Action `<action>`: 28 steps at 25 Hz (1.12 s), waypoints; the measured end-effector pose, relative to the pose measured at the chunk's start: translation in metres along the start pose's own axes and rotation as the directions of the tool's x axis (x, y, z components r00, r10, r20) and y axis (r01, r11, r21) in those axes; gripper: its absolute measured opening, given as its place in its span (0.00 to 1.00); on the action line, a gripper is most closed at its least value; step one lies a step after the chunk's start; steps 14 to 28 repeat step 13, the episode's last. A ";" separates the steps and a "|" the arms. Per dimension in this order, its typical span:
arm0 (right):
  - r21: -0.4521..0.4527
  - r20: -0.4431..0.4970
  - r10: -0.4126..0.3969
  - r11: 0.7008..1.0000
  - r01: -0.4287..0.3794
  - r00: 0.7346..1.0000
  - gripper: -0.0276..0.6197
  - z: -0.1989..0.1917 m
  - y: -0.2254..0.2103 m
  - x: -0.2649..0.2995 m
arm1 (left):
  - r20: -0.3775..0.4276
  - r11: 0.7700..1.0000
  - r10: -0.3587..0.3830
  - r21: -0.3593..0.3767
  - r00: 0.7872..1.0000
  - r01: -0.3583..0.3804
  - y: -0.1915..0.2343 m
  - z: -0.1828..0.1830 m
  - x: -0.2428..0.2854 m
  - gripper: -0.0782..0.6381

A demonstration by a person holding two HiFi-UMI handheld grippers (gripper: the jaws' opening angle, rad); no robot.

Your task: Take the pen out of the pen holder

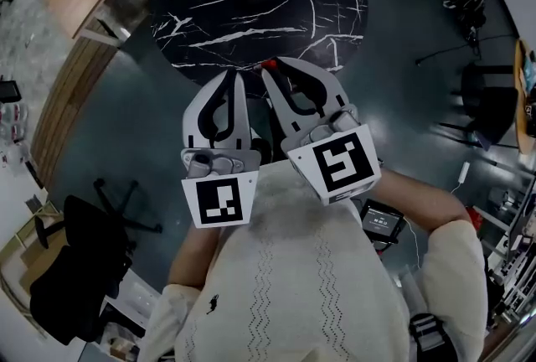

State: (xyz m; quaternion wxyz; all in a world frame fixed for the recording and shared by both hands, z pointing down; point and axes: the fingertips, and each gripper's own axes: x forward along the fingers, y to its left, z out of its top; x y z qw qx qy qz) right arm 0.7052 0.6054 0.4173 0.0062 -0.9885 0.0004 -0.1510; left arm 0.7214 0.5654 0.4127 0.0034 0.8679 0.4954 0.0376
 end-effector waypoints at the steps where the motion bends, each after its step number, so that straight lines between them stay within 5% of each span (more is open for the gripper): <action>1: 0.000 -0.004 0.003 1.000 -0.003 1.000 0.14 -0.001 0.000 0.001 | -0.003 1.000 0.002 -0.002 1.000 -0.002 0.000 -0.001 0.000 0.12; 28: 0.025 -0.050 0.004 1.000 -0.003 0.999 0.14 -0.018 -0.005 0.003 | -0.008 1.000 0.002 0.016 1.000 -0.002 -0.002 -0.006 0.003 0.12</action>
